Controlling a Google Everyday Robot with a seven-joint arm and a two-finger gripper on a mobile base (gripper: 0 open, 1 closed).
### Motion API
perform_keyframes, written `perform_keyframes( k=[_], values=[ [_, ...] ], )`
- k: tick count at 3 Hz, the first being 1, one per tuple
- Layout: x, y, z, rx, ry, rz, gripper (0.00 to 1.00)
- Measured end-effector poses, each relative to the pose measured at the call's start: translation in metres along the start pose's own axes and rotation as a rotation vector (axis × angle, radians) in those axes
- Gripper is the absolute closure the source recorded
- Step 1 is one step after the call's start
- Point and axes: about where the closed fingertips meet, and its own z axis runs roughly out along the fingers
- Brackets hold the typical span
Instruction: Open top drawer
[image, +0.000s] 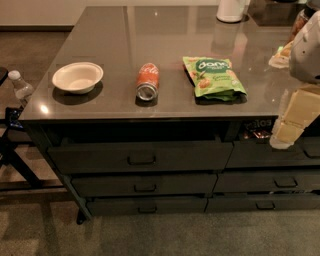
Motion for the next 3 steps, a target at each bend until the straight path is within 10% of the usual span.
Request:
perform_keyframes(
  k=[3],
  values=[
    [-0.004,0.058,0.057,-0.105,-0.035,0.003,0.00]
  ],
)
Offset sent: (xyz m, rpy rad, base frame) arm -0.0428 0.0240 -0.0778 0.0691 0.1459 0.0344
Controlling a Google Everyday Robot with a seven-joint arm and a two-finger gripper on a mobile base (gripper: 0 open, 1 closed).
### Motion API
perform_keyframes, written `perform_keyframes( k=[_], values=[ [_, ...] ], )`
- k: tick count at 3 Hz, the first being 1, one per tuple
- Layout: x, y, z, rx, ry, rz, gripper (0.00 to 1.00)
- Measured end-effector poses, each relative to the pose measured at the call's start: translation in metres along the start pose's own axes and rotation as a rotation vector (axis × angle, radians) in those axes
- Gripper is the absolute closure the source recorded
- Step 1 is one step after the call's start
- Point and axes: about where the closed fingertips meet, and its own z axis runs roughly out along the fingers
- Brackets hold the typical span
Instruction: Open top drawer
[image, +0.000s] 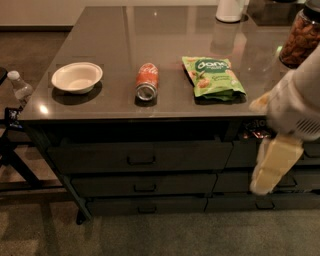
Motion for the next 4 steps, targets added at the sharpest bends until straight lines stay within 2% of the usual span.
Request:
perform_keyframes(
  k=[1,2,3,4],
  values=[
    [0.004,0.032,0.061,-0.090,0.018,0.006,0.00],
    [0.004,0.032,0.060,-0.090,0.017,0.005,0.00],
    [0.000,0.035,0.092,-0.106,0.005,0.005,0.00],
    [-0.014,0.018,0.164,-0.114,-0.027,0.025,0.00]
  ],
)
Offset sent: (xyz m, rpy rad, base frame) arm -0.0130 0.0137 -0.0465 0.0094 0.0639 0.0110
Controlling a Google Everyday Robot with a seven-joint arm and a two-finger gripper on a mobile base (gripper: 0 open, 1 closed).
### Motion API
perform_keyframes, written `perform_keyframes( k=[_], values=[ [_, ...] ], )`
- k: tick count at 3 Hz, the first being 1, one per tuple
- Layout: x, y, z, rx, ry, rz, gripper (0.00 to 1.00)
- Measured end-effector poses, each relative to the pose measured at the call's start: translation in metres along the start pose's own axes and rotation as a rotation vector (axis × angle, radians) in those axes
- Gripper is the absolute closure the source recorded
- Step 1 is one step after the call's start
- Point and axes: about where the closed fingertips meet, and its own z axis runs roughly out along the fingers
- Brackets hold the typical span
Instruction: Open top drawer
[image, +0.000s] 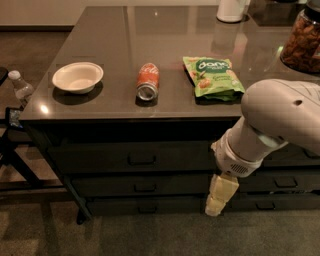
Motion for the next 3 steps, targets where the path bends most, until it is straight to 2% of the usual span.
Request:
perform_keyframes(
  k=[1,3],
  values=[
    [-0.001,0.000,0.002,0.000,-0.006,-0.006,0.00],
    [-0.027,-0.041,0.045,0.023,-0.045,0.029,0.00]
  ],
)
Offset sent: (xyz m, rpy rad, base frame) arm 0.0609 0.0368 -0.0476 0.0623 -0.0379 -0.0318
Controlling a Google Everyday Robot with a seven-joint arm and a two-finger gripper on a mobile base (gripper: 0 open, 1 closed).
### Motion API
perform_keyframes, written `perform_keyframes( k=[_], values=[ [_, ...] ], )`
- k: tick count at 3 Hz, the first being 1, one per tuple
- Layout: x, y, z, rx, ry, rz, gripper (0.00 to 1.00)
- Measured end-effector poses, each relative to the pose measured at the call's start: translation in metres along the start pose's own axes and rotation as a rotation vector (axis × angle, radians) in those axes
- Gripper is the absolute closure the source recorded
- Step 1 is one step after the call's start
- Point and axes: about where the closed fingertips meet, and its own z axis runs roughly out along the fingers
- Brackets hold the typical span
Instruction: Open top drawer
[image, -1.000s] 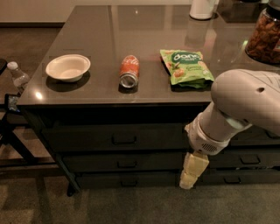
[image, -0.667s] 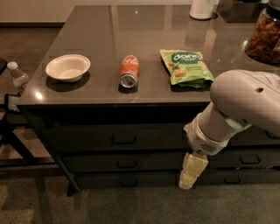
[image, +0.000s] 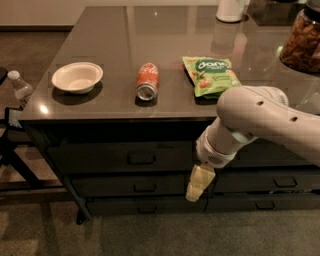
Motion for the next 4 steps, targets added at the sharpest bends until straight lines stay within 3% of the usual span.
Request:
perform_keyframes(
  k=[2,3,4],
  values=[
    [-0.010,-0.026,0.027,0.008,-0.028,0.028,0.00],
    [-0.022,-0.052,0.041,0.020,-0.035,0.017,0.00],
    [-0.024,-0.056,0.054,0.007,-0.038,0.017,0.00]
  ],
)
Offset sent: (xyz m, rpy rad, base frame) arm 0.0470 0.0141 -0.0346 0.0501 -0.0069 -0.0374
